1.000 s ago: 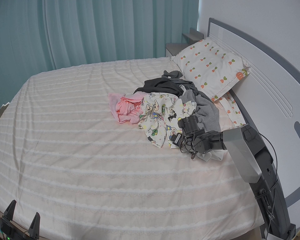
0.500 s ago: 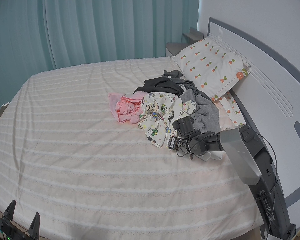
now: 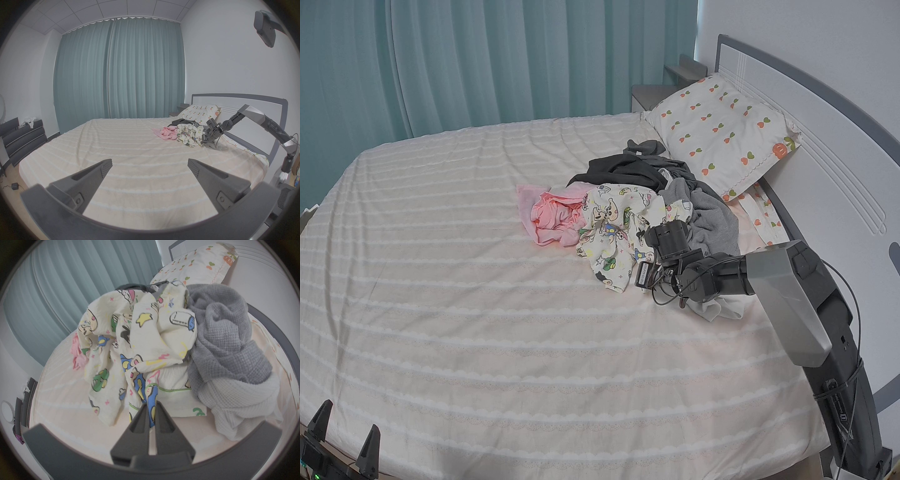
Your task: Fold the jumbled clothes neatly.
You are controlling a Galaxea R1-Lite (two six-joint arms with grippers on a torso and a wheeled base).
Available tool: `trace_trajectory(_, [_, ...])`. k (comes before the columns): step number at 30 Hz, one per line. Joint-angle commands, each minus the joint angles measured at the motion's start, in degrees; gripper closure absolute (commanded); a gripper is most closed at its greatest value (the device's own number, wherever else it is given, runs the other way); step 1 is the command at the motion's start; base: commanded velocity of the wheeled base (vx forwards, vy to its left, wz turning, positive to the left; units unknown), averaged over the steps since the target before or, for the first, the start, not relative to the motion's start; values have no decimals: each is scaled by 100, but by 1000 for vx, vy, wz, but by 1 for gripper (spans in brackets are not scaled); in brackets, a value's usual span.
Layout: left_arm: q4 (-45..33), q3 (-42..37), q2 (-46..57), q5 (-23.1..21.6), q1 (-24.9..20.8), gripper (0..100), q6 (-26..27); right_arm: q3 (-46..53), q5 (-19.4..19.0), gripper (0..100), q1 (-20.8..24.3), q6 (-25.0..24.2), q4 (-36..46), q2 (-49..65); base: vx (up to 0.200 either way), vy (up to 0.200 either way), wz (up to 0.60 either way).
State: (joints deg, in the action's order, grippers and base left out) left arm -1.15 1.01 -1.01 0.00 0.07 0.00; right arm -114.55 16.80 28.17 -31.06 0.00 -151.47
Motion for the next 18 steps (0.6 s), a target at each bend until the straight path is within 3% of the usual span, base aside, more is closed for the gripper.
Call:
trace_trajectory(1, [0,-66,75,0,1,0,0,-4,25,100,66,-40,-35,381,0,0,0])
trace_trajectory(7, [0,-66,75,0,1,0,0,-4,25,100,127,-40,-44,794,0,0,0])
trace_trajectory(12, [0,-66,75,0,1,0,0,1040,-98,100,118,65,-316,1032,0,0,0])
trace_trajectory(18, [0,-66,75,0,1,0,0,1603,-247,100,92,92,-624,1058,0,0,0])
